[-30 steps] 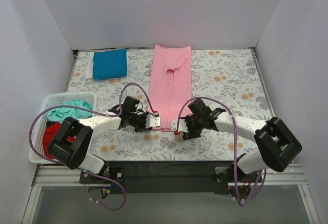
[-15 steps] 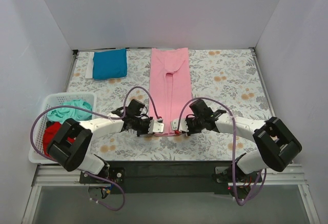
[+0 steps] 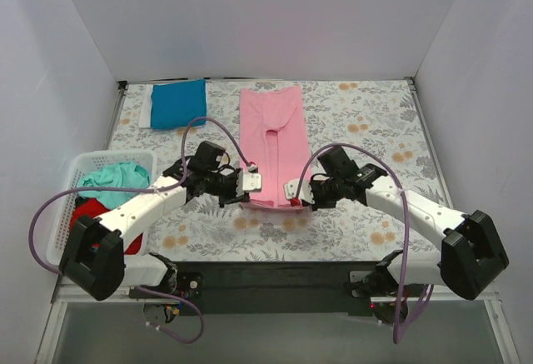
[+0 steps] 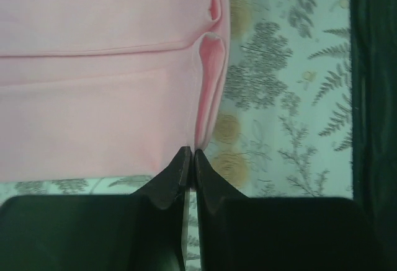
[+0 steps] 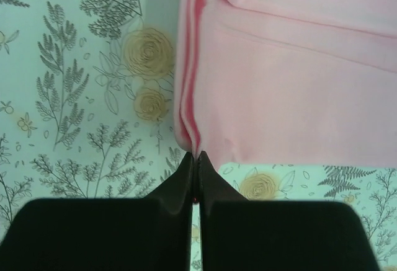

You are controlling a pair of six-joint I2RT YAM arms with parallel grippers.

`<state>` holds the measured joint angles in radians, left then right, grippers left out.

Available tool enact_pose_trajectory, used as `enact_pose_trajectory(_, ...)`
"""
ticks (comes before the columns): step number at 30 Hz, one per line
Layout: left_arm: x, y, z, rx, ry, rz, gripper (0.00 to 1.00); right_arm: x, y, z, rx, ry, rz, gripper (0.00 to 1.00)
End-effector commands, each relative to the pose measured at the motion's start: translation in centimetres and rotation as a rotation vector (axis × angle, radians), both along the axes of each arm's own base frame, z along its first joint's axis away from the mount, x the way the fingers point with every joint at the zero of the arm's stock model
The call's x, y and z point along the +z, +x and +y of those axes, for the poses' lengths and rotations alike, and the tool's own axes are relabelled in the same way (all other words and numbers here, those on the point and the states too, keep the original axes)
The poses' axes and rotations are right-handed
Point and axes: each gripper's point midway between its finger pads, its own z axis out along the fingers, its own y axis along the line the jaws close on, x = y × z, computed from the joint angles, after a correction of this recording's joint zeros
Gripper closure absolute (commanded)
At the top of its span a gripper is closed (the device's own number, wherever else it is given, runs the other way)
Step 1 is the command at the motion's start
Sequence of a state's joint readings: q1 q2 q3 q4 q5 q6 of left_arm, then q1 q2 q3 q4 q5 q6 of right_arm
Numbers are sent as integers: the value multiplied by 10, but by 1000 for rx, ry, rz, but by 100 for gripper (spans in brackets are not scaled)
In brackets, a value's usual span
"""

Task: Fold and stack the t-shirts
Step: Fold the tshirt

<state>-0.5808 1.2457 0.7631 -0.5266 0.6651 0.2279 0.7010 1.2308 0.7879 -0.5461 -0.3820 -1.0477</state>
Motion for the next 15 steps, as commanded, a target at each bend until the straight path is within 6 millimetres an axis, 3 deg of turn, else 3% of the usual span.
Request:
enact_pose_trajectory(1, 18, 42, -2, 70, -44, 4, 100, 16, 28, 6, -8, 14, -4, 99)
enact_pose_trajectory(2, 31, 58, -6, 80, -62, -29, 100, 20, 38, 6, -24, 20, -10, 99)
enact_pose_trajectory(4, 35, 80, -5, 107, -72, -45, 100, 27, 62, 11, -23, 28, -39, 99)
enact_pose_trajectory(9, 32, 139, -9, 155, -71, -102, 100, 35, 123, 9, -50, 29, -96, 99)
enact_pose_trajectory(10, 30, 150, -5, 166, -67, -108, 100, 26, 133, 8, -48, 15, -86, 99)
enact_pose_trajectory(12, 30, 172, -7, 174, -67, -120, 100, 38, 160, 7, -67, 29, -129, 99)
enact_pose_trajectory(15, 33, 207, -4, 213, -74, -149, 100, 30, 191, 7, -61, 15, -147, 99)
